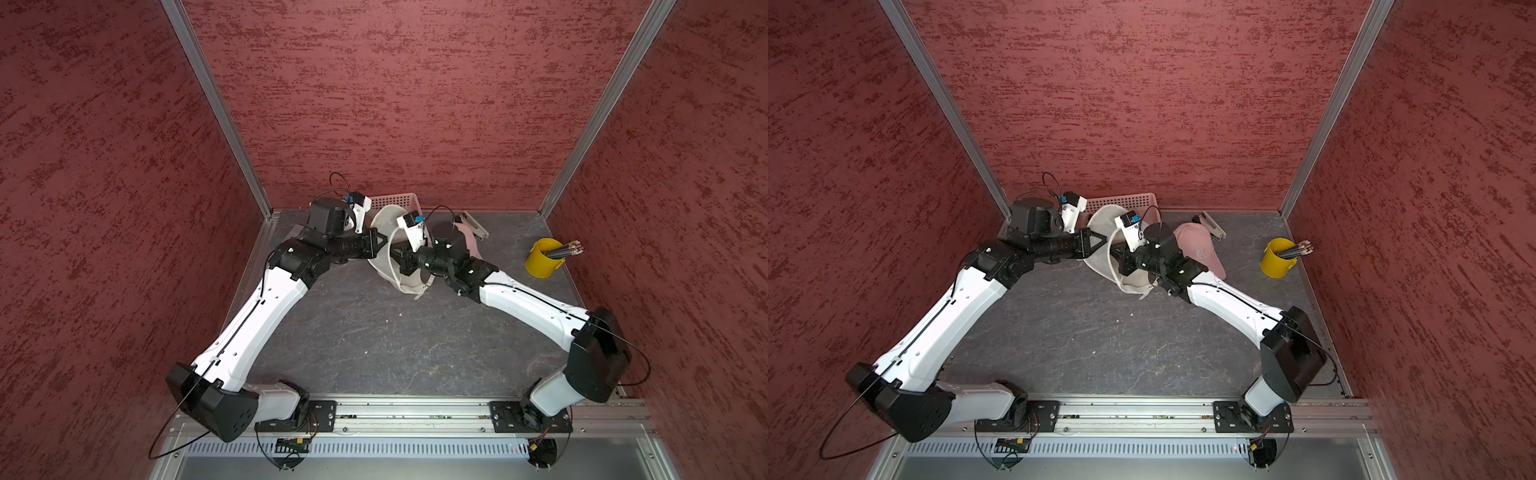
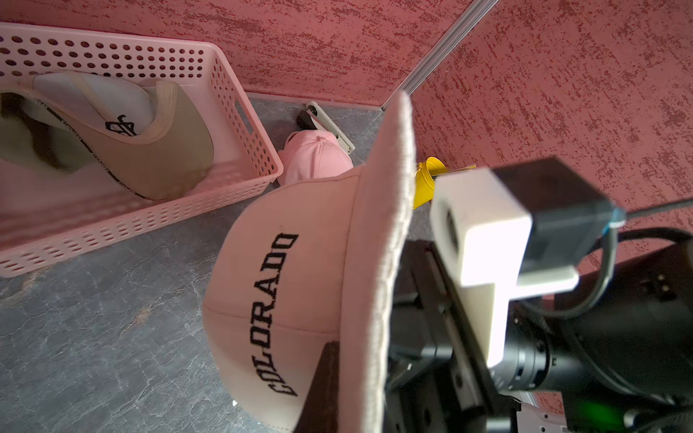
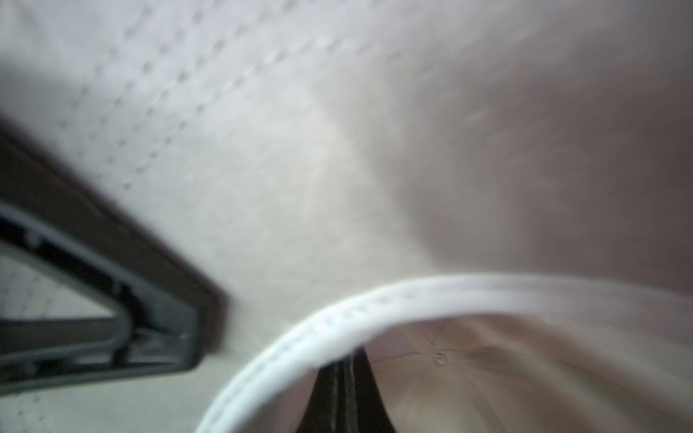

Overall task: Turn the baseball cap inside out
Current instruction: Turn over the baseball cap.

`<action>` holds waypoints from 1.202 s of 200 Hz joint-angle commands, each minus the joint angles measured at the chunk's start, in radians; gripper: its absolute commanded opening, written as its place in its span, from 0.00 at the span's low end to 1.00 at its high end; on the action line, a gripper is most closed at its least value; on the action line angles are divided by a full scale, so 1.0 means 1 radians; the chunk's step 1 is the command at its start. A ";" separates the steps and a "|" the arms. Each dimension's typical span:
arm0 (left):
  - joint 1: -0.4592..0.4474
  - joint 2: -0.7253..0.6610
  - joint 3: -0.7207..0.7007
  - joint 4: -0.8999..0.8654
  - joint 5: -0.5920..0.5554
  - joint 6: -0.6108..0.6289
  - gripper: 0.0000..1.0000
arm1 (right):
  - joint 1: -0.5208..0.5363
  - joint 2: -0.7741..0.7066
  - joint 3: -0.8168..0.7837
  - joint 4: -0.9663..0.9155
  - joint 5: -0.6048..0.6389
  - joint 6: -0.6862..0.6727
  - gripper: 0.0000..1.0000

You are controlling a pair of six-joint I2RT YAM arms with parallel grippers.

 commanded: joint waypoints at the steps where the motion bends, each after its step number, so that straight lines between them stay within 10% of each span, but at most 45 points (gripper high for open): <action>1: 0.013 -0.004 0.019 0.021 -0.041 -0.011 0.00 | 0.042 0.005 0.041 -0.066 -0.102 -0.097 0.00; 133: 0.009 -0.068 -0.025 0.006 -0.219 0.040 0.00 | 0.013 -0.234 -0.147 -0.225 0.014 -0.043 0.00; 194: -0.231 -0.058 -0.043 -0.047 -0.611 0.348 0.00 | -0.234 -0.375 -0.129 -0.409 0.133 0.194 0.52; 240: -0.354 -0.119 -0.180 0.122 -0.838 0.476 0.00 | -0.240 -0.385 -0.065 -0.528 0.057 0.319 0.59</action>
